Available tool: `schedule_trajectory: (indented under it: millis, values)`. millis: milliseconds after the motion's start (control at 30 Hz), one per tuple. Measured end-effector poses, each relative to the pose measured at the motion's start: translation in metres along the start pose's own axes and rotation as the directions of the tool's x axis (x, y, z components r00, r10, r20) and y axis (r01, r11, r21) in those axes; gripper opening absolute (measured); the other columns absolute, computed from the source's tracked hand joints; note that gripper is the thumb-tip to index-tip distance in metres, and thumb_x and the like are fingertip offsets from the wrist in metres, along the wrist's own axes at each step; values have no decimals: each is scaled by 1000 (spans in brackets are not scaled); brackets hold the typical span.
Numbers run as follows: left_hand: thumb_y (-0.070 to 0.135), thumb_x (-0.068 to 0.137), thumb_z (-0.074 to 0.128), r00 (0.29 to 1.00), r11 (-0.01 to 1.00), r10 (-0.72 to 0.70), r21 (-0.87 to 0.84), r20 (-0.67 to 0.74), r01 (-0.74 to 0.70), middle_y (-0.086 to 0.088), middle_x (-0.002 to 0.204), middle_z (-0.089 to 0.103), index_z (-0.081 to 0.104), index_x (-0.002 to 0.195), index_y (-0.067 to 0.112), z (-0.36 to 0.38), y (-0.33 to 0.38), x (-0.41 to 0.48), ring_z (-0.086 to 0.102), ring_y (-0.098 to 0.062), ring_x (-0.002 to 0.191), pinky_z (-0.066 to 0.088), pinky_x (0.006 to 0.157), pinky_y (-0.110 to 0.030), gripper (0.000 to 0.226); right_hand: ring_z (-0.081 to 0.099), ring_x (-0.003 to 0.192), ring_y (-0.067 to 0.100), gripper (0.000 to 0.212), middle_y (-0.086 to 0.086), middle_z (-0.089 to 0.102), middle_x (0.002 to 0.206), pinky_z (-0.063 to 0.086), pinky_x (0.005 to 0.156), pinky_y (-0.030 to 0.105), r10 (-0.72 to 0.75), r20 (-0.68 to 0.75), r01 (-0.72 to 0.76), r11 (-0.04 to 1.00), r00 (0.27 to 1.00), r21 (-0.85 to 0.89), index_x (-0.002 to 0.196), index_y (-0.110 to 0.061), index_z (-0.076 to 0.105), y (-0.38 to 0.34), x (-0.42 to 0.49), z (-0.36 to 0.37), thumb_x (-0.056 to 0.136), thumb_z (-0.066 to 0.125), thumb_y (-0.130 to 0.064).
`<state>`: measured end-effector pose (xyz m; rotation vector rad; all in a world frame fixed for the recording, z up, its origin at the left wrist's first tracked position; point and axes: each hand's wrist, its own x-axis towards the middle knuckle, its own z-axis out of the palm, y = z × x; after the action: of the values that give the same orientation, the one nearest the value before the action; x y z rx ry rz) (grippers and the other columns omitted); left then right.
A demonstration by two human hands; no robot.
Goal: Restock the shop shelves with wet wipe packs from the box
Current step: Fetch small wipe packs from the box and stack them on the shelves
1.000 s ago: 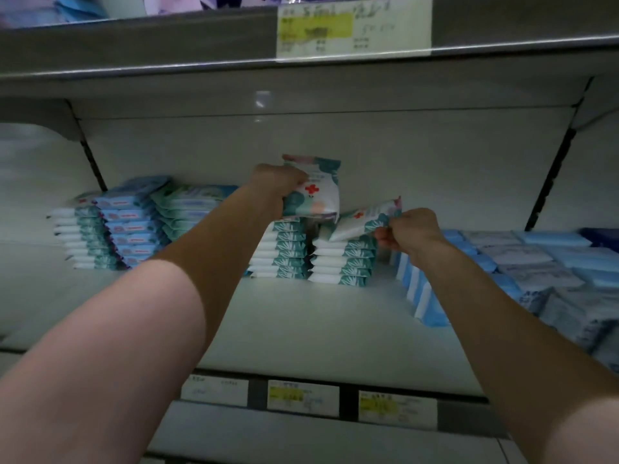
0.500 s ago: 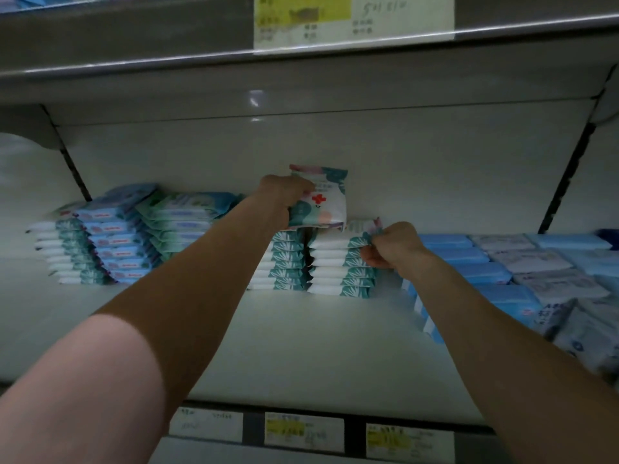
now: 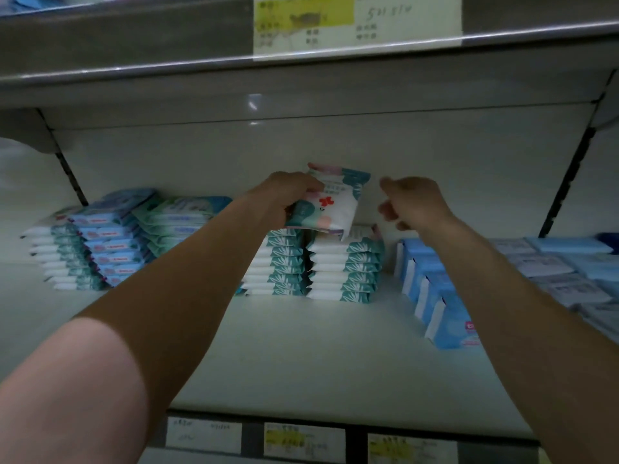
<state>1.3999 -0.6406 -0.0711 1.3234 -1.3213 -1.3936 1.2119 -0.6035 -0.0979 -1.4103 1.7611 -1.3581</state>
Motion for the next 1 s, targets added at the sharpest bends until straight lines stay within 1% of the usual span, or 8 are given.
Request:
schedule_trajectory:
  millis: [67,133,400,567,700,800,900,1000]
  values:
    - [5,94,56,998,1000,-12,25,66,10,-13,81,71,56,103,0,7,3,-5,70,-20,61,59,54,-34,11,57,52,11,27,5,63,66,43,46,20,112,153,-155,938,982,309,85,-9,60,-17,-1,-2,94,57,-33]
    - [7,95,55,994,999,-23,45,107,18,-12,78,70,56,98,1,11,6,-10,69,-18,56,58,50,-32,7,50,39,5,18,4,57,60,41,39,17,118,211,-188,917,970,351,79,-7,60,-22,-2,-2,91,63,-20]
    - [21,90,68,995,962,-91,263,51,74,-17,88,66,56,117,-2,13,12,-20,68,-22,74,59,77,-35,38,59,38,6,17,4,61,43,54,45,19,253,106,-258,706,962,659,78,1,54,4,1,-1,95,52,-1]
    - [-2,91,61,999,852,37,523,-6,-29,-19,131,48,37,140,-1,27,4,-18,59,-31,109,55,86,-38,55,58,37,9,18,14,62,67,47,38,18,263,130,-293,859,956,421,73,-2,55,21,-1,12,89,64,-7]
    - [1,92,60,999,713,51,700,-8,-31,-22,123,53,51,125,-9,33,-7,-7,61,-30,98,56,87,-40,36,45,39,15,38,7,52,46,30,36,17,187,55,-191,978,981,82,50,-10,48,34,5,16,83,66,-9]
    - [3,90,59,995,613,99,788,3,-63,-22,106,59,56,94,-4,35,-13,-6,61,-28,89,55,84,-37,8,61,65,28,38,13,58,60,45,56,31,186,31,-186,983,982,-3,49,-10,48,45,5,24,82,67,-11]
    - [5,89,56,985,437,168,894,28,-100,-25,103,62,40,66,5,35,-19,-2,61,-33,105,51,83,-36,28,67,77,34,40,15,62,66,51,69,40,158,-12,-159,985,987,-74,47,-11,50,51,3,29,82,68,-16]
    - [7,92,53,979,288,183,947,95,-146,-16,123,58,58,89,3,36,-23,-7,56,-29,113,47,92,-30,7,59,65,26,37,14,62,67,48,64,33,137,17,-132,977,990,-167,52,-9,53,47,-1,28,84,67,-21]
